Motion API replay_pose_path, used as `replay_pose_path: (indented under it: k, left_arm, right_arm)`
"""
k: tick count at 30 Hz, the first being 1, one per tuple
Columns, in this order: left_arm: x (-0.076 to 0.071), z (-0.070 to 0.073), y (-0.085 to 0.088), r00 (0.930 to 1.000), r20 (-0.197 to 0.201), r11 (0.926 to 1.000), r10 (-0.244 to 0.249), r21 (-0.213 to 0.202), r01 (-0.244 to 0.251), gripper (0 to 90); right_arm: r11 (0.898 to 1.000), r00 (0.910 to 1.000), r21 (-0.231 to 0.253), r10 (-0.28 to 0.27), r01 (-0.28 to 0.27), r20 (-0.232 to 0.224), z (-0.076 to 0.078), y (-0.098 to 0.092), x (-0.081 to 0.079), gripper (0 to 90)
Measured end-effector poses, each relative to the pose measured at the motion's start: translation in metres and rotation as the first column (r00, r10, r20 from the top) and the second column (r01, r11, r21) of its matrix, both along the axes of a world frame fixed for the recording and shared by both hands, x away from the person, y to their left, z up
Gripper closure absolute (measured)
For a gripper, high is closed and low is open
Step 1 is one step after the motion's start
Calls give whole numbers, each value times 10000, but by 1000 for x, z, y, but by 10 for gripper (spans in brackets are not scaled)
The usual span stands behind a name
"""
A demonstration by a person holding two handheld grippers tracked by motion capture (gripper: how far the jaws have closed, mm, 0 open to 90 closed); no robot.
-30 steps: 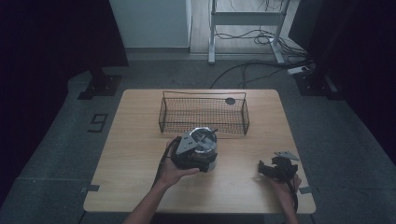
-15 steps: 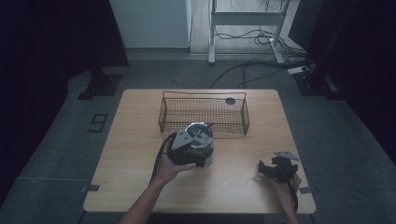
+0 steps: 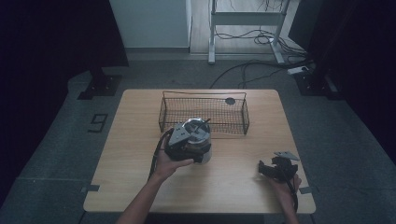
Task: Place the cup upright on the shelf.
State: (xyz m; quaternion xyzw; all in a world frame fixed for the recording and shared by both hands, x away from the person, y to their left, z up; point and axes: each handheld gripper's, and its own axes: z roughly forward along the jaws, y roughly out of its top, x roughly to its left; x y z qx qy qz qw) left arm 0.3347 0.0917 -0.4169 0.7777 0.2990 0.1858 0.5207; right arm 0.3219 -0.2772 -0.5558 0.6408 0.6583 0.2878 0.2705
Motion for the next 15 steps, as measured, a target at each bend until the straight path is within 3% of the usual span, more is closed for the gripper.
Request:
replay_pose_path:
  k: [15]
  left_arm:
    - [9,5,8,9997,0,9997,253,-76,-253,41]
  right_arm:
    - [10000,10000,1,2,-2,4,0,0,0,56]
